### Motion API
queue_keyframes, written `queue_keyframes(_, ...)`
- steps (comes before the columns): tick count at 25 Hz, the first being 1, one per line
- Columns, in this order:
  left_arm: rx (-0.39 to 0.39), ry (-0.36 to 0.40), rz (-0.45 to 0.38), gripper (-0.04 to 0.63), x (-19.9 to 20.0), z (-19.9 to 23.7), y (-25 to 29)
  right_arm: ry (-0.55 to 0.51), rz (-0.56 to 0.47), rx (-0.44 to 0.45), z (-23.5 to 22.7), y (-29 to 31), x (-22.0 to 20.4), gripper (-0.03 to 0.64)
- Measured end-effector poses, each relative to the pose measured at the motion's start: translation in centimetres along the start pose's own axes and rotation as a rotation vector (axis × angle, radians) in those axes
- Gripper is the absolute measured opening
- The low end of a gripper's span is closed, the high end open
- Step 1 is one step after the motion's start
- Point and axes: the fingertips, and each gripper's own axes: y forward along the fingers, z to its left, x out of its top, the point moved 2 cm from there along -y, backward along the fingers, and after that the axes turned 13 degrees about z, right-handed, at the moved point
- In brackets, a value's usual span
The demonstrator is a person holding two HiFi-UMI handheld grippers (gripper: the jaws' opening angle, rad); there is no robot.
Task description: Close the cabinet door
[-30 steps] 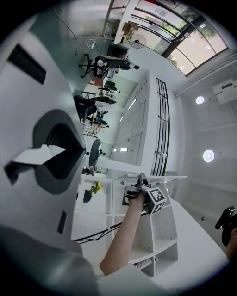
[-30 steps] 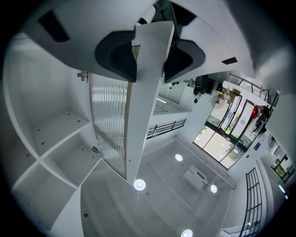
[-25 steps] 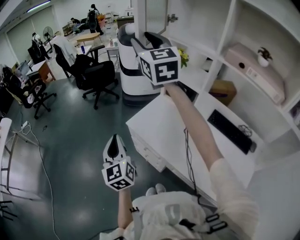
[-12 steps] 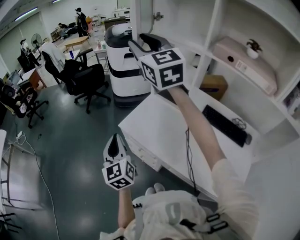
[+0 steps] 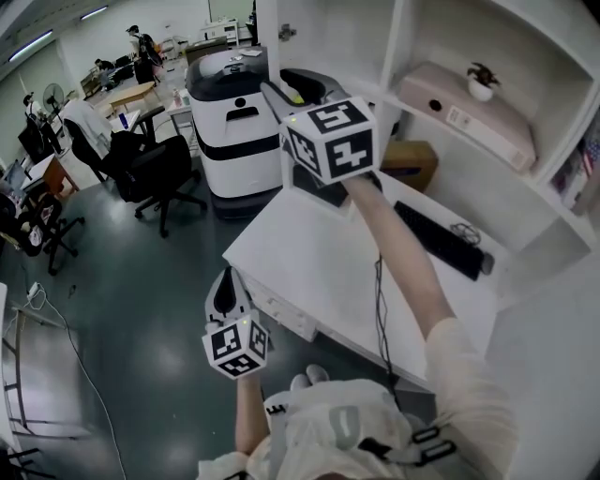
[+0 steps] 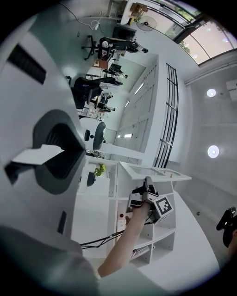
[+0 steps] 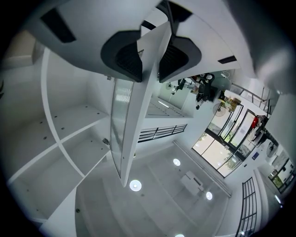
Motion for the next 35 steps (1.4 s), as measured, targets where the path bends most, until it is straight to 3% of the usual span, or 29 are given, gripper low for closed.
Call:
queue_keyframes(15,-0.118,0.057,0.024,0.005,-0.3,-3.8,1.8,0.038,0.044,-0.191,-6.2,-3.2,-2.3,0.083)
queue_keyframes(35,-0.156,0.076,0.026,0.005,0.5,-5.1,3.4,0.004,0.061,-0.308,-10.9,-4.0,-3.8,0.087)
